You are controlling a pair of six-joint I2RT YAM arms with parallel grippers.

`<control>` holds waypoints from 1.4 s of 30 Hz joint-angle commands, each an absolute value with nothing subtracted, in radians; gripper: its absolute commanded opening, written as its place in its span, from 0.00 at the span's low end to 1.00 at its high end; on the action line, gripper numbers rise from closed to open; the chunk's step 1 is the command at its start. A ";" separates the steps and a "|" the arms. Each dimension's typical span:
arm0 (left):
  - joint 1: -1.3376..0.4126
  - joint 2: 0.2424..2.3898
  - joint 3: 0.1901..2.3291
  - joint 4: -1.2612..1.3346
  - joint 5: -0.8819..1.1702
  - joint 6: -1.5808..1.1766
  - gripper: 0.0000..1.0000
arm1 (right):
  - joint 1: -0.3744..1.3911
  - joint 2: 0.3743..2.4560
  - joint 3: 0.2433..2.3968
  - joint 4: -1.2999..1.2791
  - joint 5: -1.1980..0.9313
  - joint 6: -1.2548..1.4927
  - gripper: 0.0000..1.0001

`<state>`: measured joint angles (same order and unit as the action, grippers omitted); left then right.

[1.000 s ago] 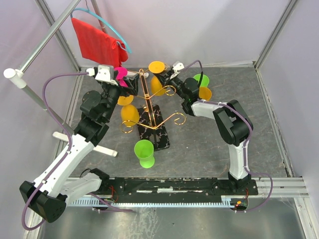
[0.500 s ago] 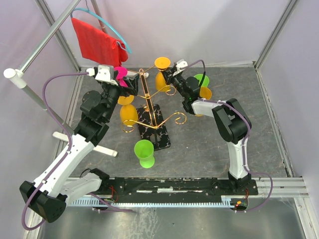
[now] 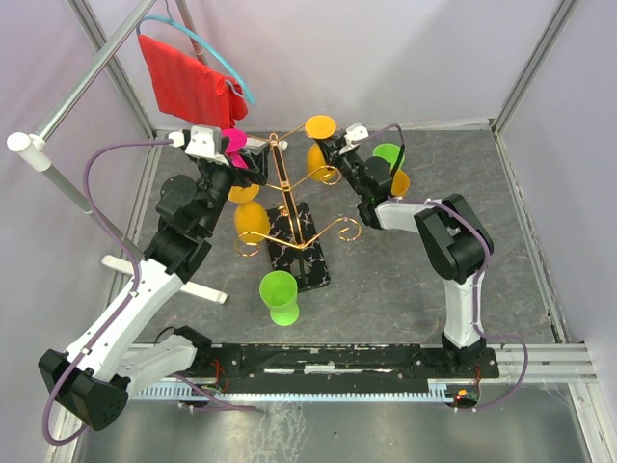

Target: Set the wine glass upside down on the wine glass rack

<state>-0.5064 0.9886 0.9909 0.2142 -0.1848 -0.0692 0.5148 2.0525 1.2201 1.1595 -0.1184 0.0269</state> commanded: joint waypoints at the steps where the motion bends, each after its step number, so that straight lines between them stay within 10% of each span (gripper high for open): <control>1: -0.510 0.988 0.992 0.236 -0.187 -0.038 0.99 | 0.512 2.010 1.178 1.200 -0.121 0.004 0.06; 22: -0.510 0.966 0.975 0.238 -0.198 -0.045 0.99 | 0.546 2.000 1.195 1.174 -0.281 0.023 0.05; 42: -0.510 0.966 0.963 0.239 -0.206 -0.046 0.99 | 0.546 1.919 1.045 1.224 -0.242 -0.003 0.41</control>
<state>-0.5064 0.9871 0.9653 0.2134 -0.1860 -0.0692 0.5316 1.9583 1.0714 1.1961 -0.2157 0.0307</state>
